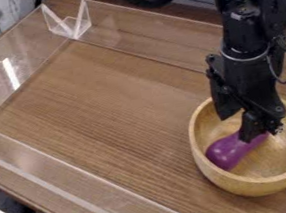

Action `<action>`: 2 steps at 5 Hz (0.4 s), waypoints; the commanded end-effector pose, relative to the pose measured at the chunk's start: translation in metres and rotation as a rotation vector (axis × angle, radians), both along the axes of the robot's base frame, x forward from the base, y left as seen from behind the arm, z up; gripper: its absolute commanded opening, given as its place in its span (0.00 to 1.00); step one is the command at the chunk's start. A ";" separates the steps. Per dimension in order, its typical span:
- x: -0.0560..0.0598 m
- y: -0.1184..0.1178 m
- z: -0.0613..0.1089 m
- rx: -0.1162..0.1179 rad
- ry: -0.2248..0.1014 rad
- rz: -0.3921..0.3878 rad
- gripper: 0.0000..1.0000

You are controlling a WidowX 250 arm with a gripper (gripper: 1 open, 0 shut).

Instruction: Put the purple eggplant in the brown bowl

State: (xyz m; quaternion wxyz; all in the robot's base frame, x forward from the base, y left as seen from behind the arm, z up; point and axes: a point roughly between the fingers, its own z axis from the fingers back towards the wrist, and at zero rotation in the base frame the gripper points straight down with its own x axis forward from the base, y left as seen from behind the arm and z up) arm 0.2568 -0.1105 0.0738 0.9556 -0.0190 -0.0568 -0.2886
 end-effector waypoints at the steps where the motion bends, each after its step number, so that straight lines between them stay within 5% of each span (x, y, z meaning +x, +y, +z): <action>1: 0.003 -0.003 0.013 -0.016 -0.046 0.006 0.00; 2: 0.003 -0.003 0.012 -0.014 -0.043 0.011 0.00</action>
